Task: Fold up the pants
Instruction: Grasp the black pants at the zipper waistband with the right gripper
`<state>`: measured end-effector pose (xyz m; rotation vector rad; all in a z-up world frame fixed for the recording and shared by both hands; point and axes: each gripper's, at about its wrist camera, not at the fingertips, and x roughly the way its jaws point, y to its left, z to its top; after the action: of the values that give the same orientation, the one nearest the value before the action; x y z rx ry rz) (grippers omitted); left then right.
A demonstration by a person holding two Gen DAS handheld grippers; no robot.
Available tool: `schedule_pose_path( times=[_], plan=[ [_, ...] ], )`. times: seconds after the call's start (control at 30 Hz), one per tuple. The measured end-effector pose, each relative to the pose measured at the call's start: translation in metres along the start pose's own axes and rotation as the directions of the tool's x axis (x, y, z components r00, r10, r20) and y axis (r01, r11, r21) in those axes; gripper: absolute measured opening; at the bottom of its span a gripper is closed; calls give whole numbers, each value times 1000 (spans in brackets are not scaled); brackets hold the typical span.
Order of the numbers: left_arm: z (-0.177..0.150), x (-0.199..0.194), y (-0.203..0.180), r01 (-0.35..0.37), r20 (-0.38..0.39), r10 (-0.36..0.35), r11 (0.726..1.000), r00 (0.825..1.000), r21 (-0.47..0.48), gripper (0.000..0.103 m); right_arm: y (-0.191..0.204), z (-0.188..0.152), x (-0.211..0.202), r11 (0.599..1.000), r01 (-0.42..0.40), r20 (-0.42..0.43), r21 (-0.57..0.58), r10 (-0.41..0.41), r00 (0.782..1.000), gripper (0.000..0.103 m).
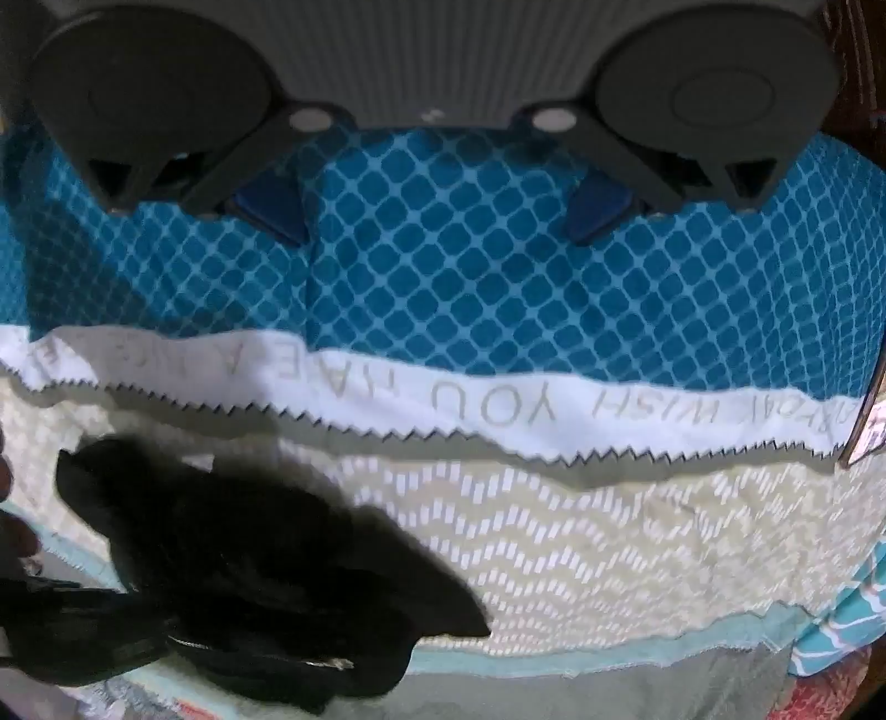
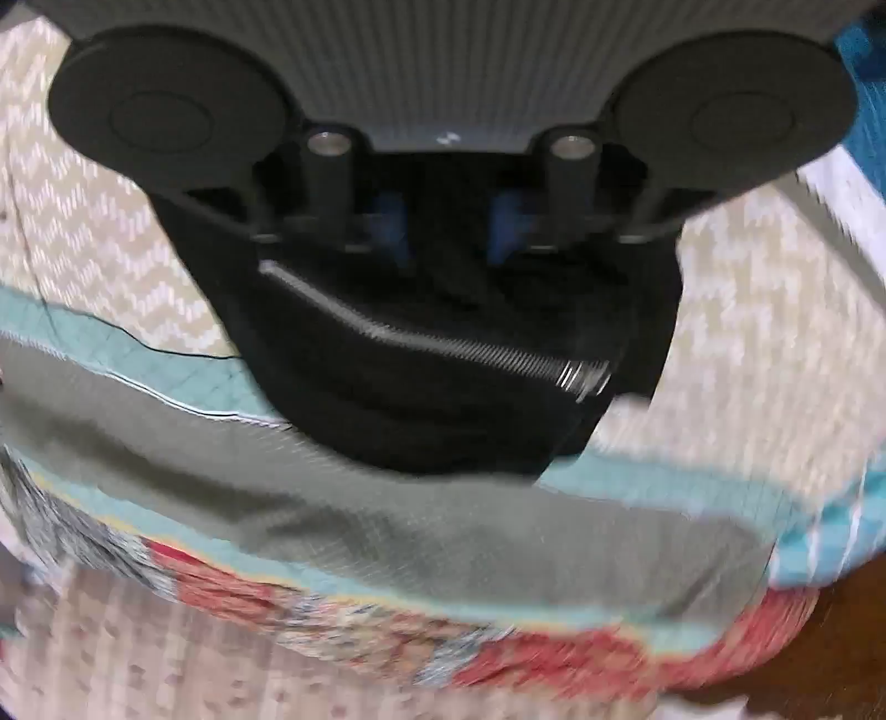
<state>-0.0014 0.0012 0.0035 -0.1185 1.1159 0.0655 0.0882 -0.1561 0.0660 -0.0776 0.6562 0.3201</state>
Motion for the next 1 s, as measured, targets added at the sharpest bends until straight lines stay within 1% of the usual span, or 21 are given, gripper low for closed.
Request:
schedule_pose_path(
  times=[0.1,0.17,0.23,0.27,0.3,0.37,0.43,0.47,0.5,0.53,0.57,0.6,0.67,0.7,0.73,0.77,0.83,0.87,0.9,0.93,1.0],
  plan=[
    [5,-10,2,17,41,-17,1000,999,-1,102,-42,8,-40,992,75,103,105,-86,991,14],
    [13,-17,1,59,70,-59,998,996,-6,99,-74,11,-60,978,110,137,179,-135,981,12],
    [25,-20,2,106,120,-103,994,987,-18,98,-113,8,-81,947,197,160,252,-242,957,12],
    [30,-19,3,116,145,-112,993,983,-19,98,-127,4,-83,927,240,156,289,-293,943,12],
    [37,-16,-2,93,155,-94,996,983,12,98,-148,-2,-91,894,295,141,336,-358,923,12],
    [52,1,-18,20,147,-34,995,988,97,98,-180,-14,-100,843,364,95,396,-432,897,12],
    [62,8,-30,43,188,-69,989,980,139,98,-198,-31,-104,805,414,48,424,-477,878,12],
    [68,10,-38,62,203,-89,988,975,139,98,-207,-41,-109,777,451,22,438,-511,859,13],
    [74,17,-40,86,199,-111,988,974,130,97,-215,-53,-113,737,493,-7,462,-553,833,14],
    [78,21,-42,114,202,-136,987,970,116,96,-218,-62,-113,695,526,-33,490,-588,808,17],
    [79,15,-49,126,233,-149,986,961,113,96,-226,-73,-118,664,536,-61,521,-597,800,34],
    [76,10,-49,142,246,-170,982,954,128,96,-232,-87,-126,642,526,-86,558,-586,806,54],
    [78,9,-72,93,296,-140,981,945,170,95,-237,-104,-130,619,492,-106,613,-552,827,56],
    [79,11,-84,66,307,-126,978,943,198,90,-235,-111,-134,624,469,-109,625,-525,844,56],
    [78,15,-96,37,309,-112,970,944,240,81,-230,-113,-135,636,436,-103,637,-490,866,56],
    [81,14,-100,35,311,-126,959,942,280,76,-224,-119,-138,652,384,-87,654,-439,894,56],
    [81,19,-116,47,280,-138,950,950,309,43,-212,-129,-138,673,232,-49,702,-280,959,56],
    [82,24,-121,36,266,-120,952,956,303,34,-209,-130,-133,669,173,-44,723,-205,978,56],
    [82,29,-120,15,254,-91,958,963,286,12,-208,-130,-125,656,136,-47,742,-152,987,56],
    [83,26,-119,-3,265,-68,966,962,259,11,-208,-130,-117,638,115,-54,761,-115,992,56],
    [80,6,-104,40,296,-91,984,951,174,9,-205,-133,-101,593,84,-73,801,-43,996,56]
  ],
)
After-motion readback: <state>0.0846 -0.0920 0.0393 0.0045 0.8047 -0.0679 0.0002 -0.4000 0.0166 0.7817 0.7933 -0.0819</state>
